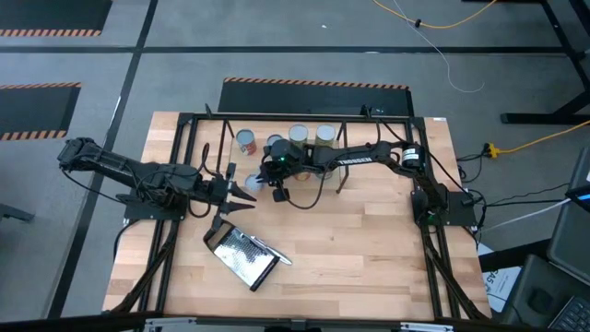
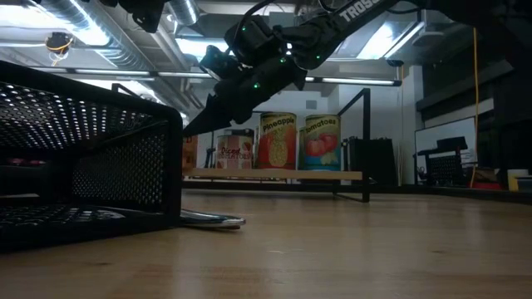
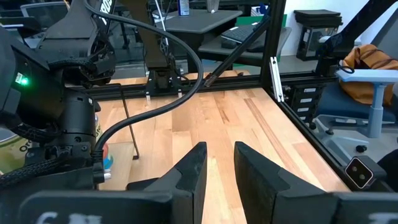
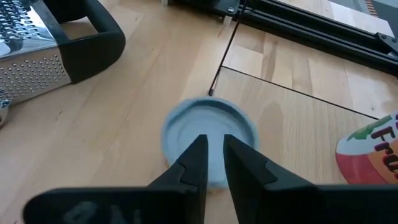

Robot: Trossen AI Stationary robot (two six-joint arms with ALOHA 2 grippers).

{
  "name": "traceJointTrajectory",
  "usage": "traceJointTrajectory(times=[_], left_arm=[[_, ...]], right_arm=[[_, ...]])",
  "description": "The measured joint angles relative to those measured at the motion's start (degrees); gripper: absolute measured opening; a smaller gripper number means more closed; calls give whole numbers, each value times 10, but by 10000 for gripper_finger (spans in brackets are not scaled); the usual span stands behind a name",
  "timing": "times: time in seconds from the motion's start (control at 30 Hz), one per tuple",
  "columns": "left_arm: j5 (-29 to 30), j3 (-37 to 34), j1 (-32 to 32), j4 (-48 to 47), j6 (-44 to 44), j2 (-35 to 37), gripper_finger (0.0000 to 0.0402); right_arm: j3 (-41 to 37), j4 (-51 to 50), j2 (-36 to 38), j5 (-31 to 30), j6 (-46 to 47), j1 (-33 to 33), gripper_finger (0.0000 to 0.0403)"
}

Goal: Pick and place cans onto a shelf
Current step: Put the canned pineapple rings on the shelf

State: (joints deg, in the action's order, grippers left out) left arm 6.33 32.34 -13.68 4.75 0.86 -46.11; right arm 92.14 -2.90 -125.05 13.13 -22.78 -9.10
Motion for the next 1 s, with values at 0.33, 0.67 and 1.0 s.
traceJointTrajectory(times=[0.33,0.67,1.0], left_arm=[[0,0,0,-3,0,0,75],[-1,1,0,-20,45,-16,75],[-5,0,-26,-90,161,-75,75]], right_arm=[[-2,-11,27,0,0,1,57],[0,-220,170,0,-29,31,58],[-6,-366,218,0,-28,91,58]])
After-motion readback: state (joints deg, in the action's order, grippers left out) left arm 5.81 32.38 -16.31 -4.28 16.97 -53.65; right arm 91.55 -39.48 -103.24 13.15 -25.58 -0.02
